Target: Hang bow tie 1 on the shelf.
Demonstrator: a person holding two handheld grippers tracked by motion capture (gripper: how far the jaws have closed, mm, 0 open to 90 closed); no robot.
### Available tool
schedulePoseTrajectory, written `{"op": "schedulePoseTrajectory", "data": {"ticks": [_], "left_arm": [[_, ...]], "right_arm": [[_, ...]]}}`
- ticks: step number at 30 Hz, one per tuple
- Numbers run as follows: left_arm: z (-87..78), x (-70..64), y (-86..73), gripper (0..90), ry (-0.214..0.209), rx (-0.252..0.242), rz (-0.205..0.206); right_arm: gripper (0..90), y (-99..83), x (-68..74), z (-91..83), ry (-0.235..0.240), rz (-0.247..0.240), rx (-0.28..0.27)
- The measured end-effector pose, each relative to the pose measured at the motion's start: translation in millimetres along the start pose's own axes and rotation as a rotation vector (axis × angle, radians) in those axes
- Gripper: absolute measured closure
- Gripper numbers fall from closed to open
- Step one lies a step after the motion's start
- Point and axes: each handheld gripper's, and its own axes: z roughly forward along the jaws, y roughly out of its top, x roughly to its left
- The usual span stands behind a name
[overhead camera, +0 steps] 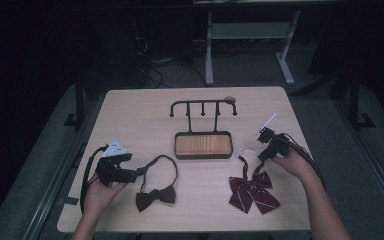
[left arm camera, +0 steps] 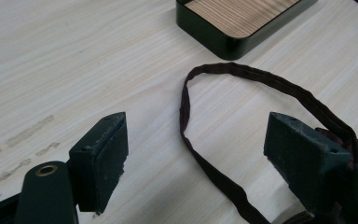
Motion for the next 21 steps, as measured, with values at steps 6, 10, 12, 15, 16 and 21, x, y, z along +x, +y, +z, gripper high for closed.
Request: {"op": "schedulePoseTrajectory", "data": {"ticks": [6,10,12,15,16,21], "left_arm": [[0.3,-0.1,-0.1,21.6,-0.003,-0.001,0.000],[-0.2,0.3,-0.2,21.6,-0.005,0.000,0.000],[-0.2,0.4,-0.2,21.6,-0.005,0.000,0.000],[-0.1,0.3,-0.2,21.6,-0.004,0.000,-0.001],[0.3,0.0,-0.3,21.6,-0.003,-0.004,0.000],[0.9,-0.6,-0.1,21.6,-0.004,0.003,0.006]], "right_arm": [[78.1,1.2,0.9,0.6,-0.006,-0.002,0.008],[82.1,0.9,0.5,0.5,-0.007,-0.007,0.009],[85.0,0.5,0.1,0.2,-0.002,-0.009,0.009],[86.4,-0.4,0.2,-1.0,0.009,-0.022,0.003],[86.6,-0.9,0.5,-1.6,0.017,-0.024,0.005],[86.7,-2.5,2.9,-10.3,0.041,-0.043,-0.002]]}}
